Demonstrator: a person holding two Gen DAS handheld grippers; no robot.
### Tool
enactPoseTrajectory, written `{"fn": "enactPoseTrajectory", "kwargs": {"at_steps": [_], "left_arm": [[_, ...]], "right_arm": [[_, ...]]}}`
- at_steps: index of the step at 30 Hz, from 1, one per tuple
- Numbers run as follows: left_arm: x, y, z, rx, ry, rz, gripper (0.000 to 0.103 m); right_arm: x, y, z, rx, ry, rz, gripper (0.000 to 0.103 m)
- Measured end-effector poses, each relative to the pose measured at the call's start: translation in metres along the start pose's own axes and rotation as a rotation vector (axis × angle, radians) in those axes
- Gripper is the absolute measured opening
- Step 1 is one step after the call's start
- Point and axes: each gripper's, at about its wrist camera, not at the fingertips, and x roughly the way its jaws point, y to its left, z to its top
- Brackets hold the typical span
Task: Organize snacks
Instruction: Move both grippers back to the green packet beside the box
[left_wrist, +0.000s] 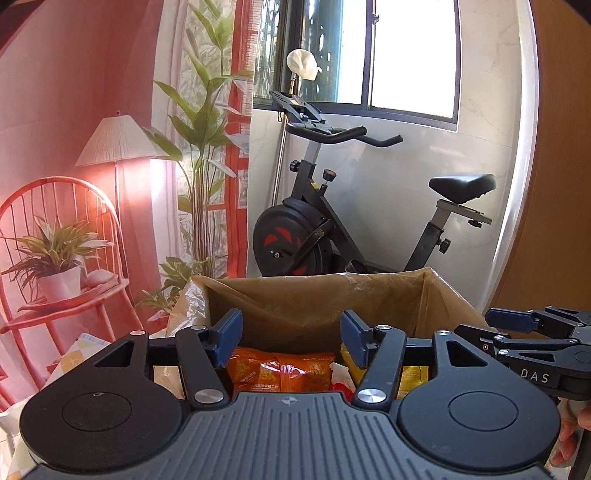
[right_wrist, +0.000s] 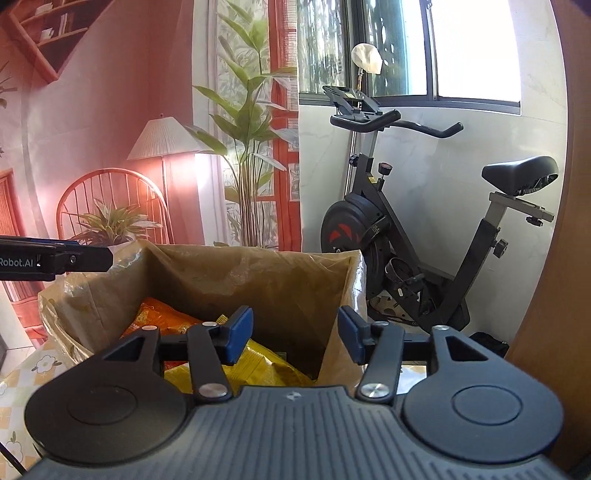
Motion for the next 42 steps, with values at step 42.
{"fn": "enactPoseTrajectory", "kwargs": {"at_steps": [42], "left_arm": [[-0.084,0.073,-0.134,-0.081,0.159,0.069,0.090]], "right_arm": [[-0.047,0.080,-0.116,0.056,0.137,0.176,0.103]]}}
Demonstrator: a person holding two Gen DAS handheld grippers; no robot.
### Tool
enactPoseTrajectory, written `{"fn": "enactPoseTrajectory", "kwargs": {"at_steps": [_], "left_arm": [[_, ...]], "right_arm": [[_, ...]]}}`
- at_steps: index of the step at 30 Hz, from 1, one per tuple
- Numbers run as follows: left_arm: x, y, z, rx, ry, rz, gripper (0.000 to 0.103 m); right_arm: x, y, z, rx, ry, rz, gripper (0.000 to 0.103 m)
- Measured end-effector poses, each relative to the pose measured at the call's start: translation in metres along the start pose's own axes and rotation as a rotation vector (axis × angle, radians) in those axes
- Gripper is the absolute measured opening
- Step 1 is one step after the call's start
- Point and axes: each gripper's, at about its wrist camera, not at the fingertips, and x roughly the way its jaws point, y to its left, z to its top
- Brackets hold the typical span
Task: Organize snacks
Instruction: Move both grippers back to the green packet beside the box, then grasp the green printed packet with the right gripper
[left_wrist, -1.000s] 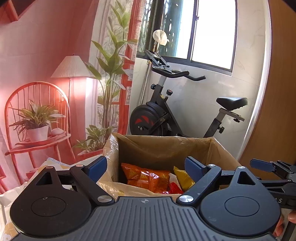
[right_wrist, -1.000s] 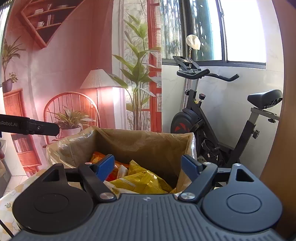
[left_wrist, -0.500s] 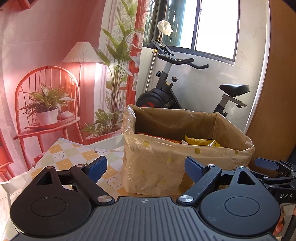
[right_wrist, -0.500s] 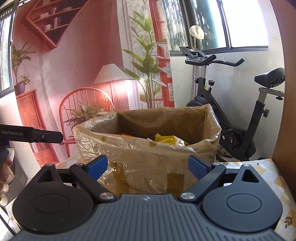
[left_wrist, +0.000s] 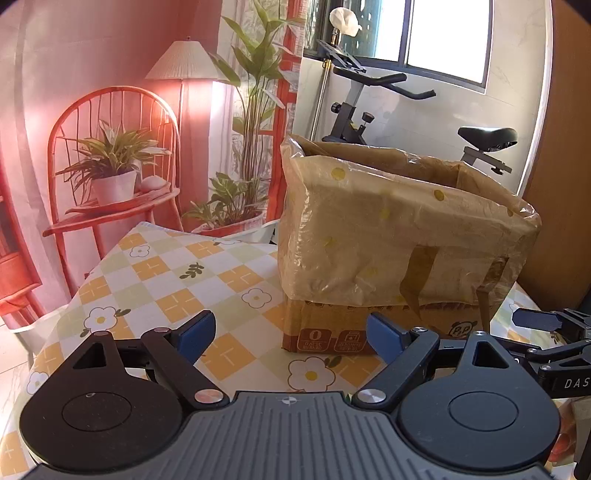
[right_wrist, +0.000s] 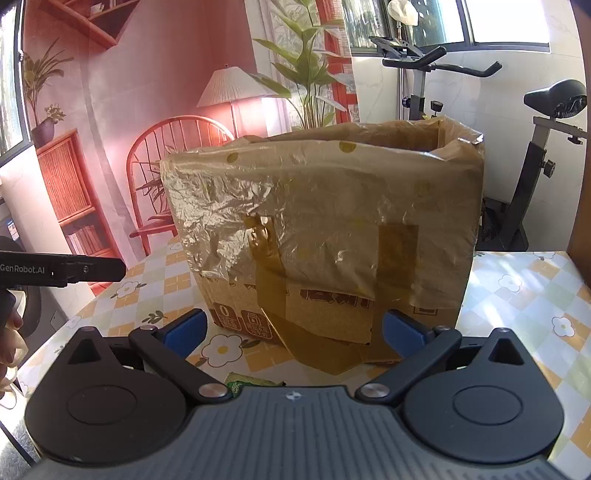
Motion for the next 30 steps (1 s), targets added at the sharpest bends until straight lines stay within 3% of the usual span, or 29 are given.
{"fn": "enactPoseTrajectory", "kwargs": {"at_steps": [18,23,26,30], "left_arm": [[0.039,0.001,-0.043,0.027,0.139,-0.028,0.080],[0.047,-0.005,-0.052,0.037,0.175,-0.066,0.072],[0.053,-0.008,-0.055,0.027,0.204,-0.104,0.070],[0.061,-0.013,-0.059,0.013,0.251,-0.159,0.063]], "right_arm": [[0.046,-0.004,-0.043,-0.042,0.144,-0.018,0.103],[0.056,-0.003,-0.050,-0.076,0.191,-0.012,0.089],[0.060,0.000,-0.052,-0.098,0.211,0.018,0.087],[0.067,0.010,-0.058,-0.173,0.231,0.066,0.075]]}}
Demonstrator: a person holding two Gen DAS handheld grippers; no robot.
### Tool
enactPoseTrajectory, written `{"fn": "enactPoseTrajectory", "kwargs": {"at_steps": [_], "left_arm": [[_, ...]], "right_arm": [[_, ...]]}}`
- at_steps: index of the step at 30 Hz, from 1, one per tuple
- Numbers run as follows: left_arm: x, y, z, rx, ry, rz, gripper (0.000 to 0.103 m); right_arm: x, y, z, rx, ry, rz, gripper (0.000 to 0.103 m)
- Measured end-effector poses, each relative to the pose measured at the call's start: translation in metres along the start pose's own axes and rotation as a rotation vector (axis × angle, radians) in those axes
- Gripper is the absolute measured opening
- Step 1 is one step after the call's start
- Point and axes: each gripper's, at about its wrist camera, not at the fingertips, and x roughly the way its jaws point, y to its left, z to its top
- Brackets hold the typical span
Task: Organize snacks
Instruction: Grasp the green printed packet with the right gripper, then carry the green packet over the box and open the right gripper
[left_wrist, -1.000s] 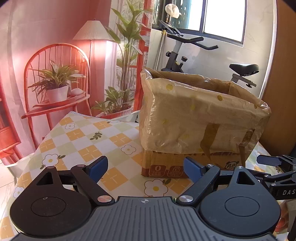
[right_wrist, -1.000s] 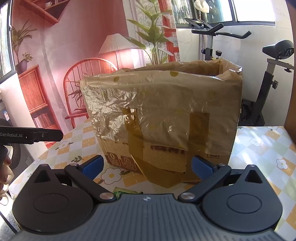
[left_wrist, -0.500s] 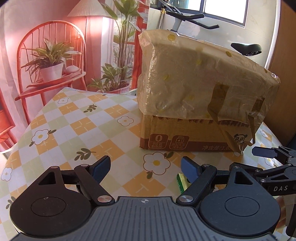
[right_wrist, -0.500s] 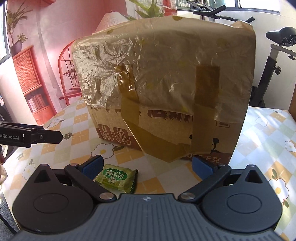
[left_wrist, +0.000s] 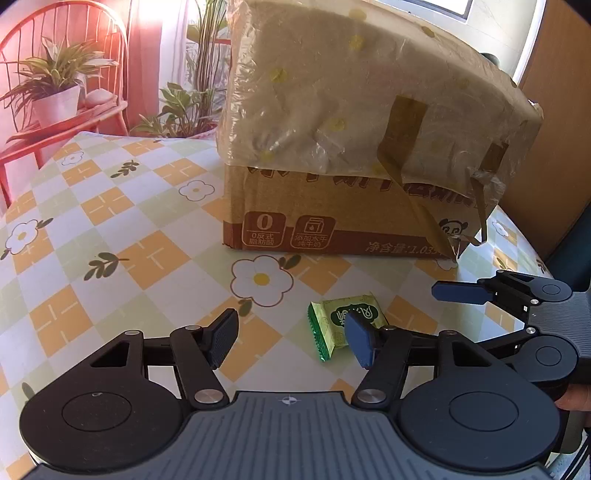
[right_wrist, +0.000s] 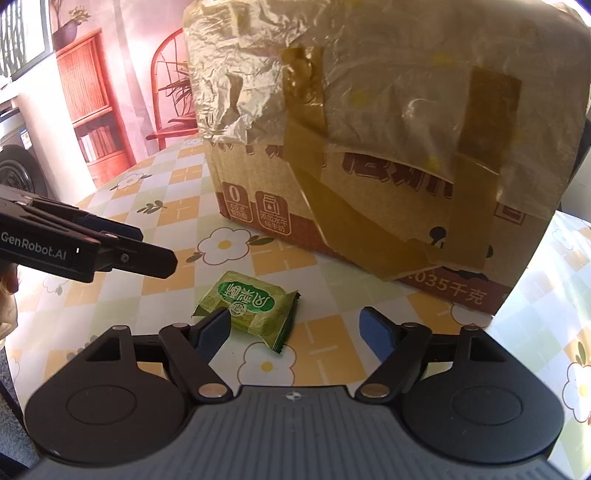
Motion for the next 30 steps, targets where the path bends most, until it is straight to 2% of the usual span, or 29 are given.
{"fn": "enactPoseTrajectory", "kwargs": {"at_steps": [1,4,13,14,16,17,21,24,30], "left_arm": [[0.005,-0.002,-0.001,-0.001,0.013,-0.012,0.058],[0.019,-0.005,-0.002,-0.008,0.041,-0.033,0.052],[0.054,-0.008,0.002,-0.075,0.111,-0.094,0.051],[0.055,-0.008,0.002,-0.071,0.111,-0.099,0.050],[0.057,-0.009,0.003,-0.066,0.114,-0.124,0.041],[0.059,-0.010,0.004,-0.064,0.118,-0.129,0.041],[0.061,-0.015,0.004,-0.053,0.113,-0.134,0.036],[0.060,-0.018,0.005,-0.045,0.109,-0.134,0.033],[0.055,-0.026,0.006,-0.026,0.103,-0.129,0.033]], "right_arm": [[0.003,0.002,-0.001,-0.014,0.009,0.004,0.069],[0.013,0.007,-0.002,-0.051,0.028,0.013,0.059],[0.028,0.011,-0.002,-0.100,0.038,0.061,0.053],[0.029,0.011,-0.002,-0.103,0.036,0.064,0.053],[0.030,0.012,-0.002,-0.106,0.031,0.071,0.052],[0.030,0.012,-0.002,-0.107,0.030,0.074,0.052],[0.031,0.014,-0.002,-0.117,0.021,0.072,0.048],[0.030,0.015,-0.004,-0.121,0.007,0.071,0.040],[0.023,0.016,-0.004,-0.111,0.002,0.069,0.039]]}}
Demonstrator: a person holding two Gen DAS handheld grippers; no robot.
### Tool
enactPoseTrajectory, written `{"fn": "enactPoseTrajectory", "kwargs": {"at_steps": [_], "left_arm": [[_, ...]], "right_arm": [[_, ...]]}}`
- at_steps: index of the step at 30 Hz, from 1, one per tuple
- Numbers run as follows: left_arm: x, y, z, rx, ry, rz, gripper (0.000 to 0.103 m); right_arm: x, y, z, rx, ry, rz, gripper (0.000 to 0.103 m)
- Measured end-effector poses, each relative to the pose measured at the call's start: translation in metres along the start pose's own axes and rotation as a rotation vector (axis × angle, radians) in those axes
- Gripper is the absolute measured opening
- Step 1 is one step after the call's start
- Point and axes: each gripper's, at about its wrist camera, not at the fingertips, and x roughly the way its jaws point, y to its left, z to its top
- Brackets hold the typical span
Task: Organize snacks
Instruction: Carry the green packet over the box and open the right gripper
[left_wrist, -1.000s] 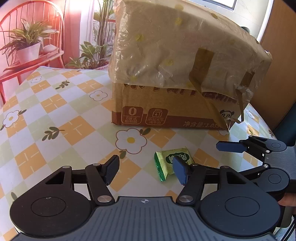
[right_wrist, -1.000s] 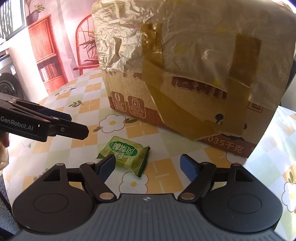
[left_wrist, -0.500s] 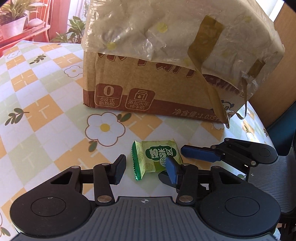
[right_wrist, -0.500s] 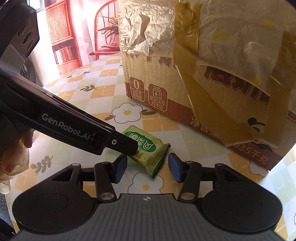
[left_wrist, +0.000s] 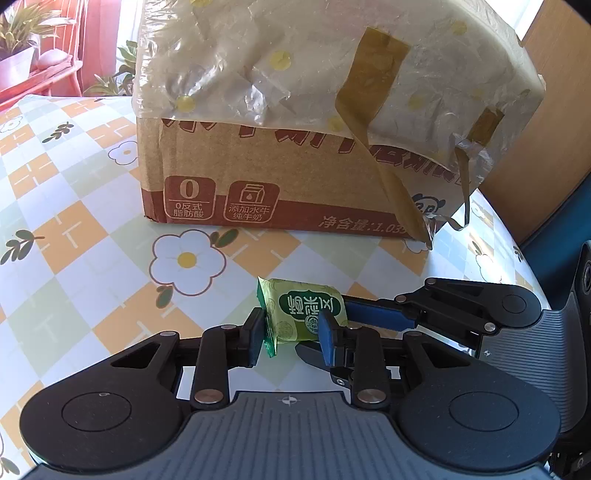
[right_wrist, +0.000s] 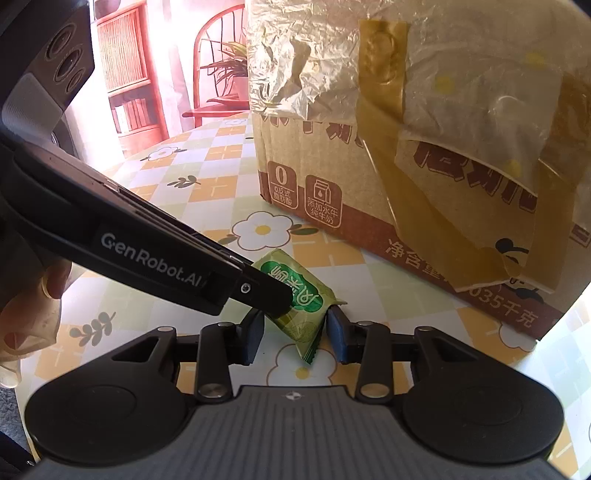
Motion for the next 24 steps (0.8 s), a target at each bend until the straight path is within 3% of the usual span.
{"fn": "enactPoseTrajectory", "kwargs": {"at_steps": [12,24], "left_arm": [[-0.066,-0.026,0.024,0.052,-0.157,-0.006,0.033],[-0.128,-0.053,0.094,0.094,-0.345,-0.049,0.033]], "right_arm": [[-0.055,0.005,0.040,-0.063,-0.114,-0.046,0.039],[-0.114,-0.006,0.116,-0.135,-0.256,-0.123,0.039]]}}
